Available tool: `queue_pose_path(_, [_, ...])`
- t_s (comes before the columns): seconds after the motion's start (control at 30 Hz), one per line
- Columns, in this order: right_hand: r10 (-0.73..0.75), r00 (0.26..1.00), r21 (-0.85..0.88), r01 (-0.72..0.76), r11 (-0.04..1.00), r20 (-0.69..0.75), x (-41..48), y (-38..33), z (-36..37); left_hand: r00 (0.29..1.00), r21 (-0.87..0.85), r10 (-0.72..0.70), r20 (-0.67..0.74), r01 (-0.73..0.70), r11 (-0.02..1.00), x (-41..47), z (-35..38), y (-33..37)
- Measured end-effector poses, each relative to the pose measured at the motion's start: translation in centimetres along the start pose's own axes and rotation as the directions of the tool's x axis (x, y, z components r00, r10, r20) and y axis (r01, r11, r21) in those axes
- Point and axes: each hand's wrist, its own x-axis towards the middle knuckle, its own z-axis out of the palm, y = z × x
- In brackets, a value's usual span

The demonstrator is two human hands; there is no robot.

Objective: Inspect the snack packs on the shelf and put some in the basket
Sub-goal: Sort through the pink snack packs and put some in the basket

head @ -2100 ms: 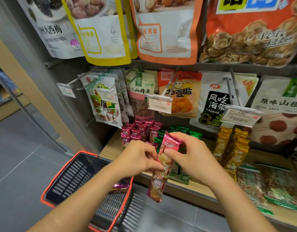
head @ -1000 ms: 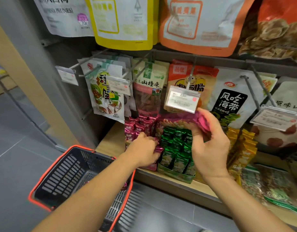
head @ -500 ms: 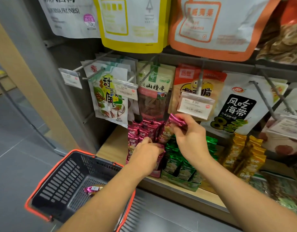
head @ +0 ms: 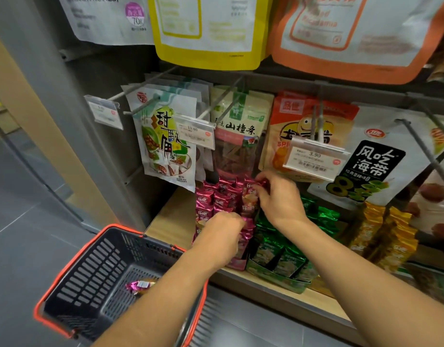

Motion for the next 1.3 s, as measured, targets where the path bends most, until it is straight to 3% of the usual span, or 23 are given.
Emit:
queue_pose_path(0.07, [0.027,0.994,-0.039,-0.023,0.999,0.108,-0.5,0.7,0.7,1.000,0.009,0.005,0.004,-0.005,1.000,0.1,-0.1,0.0])
queue_pose_path(0.17, [0.057,0.938,-0.238,0.027,0.971,0.341,-1.9,2.0,1.9,1.000,-0.028,0.007,-0.020,-0.007,1.000,0.1,0.0,0.1])
queue_pose_path(0.3, [-0.003,0.921,-0.412,0.177,0.894,0.389,-1.7,2.6,2.3,0.993,-0.089,-0.020,-0.116,0.010,0.996,0.3,0.2,0.1])
queue_pose_path(0.37, [0.026,0.892,-0.414,0.185,0.891,0.452,-0.9,2.4,1.8,0.998,-0.074,-0.028,-0.054,0.024,0.997,0.3,0.3,0.1])
queue_pose_path(0.43, [0.096,0.857,-0.345,0.099,0.933,0.506,-0.3,2.4,1.3,0.999,-0.008,-0.003,0.049,0.004,1.000,0.3,0.4,0.3])
queue_pose_path(0.5, [0.121,0.903,-0.189,-0.046,0.981,0.413,0.1,2.5,0.9,0.995,0.031,0.009,0.104,-0.012,0.999,0.3,0.4,0.5])
queue_pose_path(0.57, [0.155,0.969,-0.041,-0.150,0.988,0.190,0.9,2.8,0.9,0.994,0.070,0.020,0.105,-0.027,0.997,0.5,0.4,0.7])
queue_pose_path(0.63, [0.238,0.963,-0.137,-0.221,0.966,0.126,1.9,2.8,1.3,0.993,0.094,0.018,0.115,-0.029,0.995,0.6,0.4,0.9])
queue_pose_path(0.73, [0.412,0.863,-0.431,-0.267,0.862,0.291,2.9,2.6,2.4,0.990,0.052,0.005,0.143,-0.012,0.999,0.4,0.6,1.3])
queue_pose_path(0.8, [0.430,0.846,-0.508,-0.233,0.829,0.315,3.0,2.5,3.3,0.989,0.017,0.006,0.147,-0.008,1.000,0.3,0.7,1.2])
queue_pose_path(0.93, [0.254,0.955,-0.511,-0.143,0.848,0.153,1.9,2.5,3.6,0.989,0.002,0.012,0.149,-0.013,1.000,0.2,0.8,1.0])
queue_pose_path(1.03, [0.039,0.999,-0.310,-0.042,0.950,-0.014,0.5,1.8,1.9,0.987,-0.005,0.003,0.158,-0.002,1.000,0.3,0.9,0.9])
queue_pose_path(1.13, [-0.156,0.975,-0.105,0.141,0.984,-0.156,-1.7,-0.1,-1.0,0.989,-0.036,-0.008,0.147,0.013,0.999,0.5,0.8,0.8])
queue_pose_path(1.3, [-0.444,0.870,-0.173,0.414,0.894,-0.214,-6.6,-1.5,-6.2,0.994,-0.188,-0.030,0.104,0.049,0.981,0.1,-1.2,1.1])
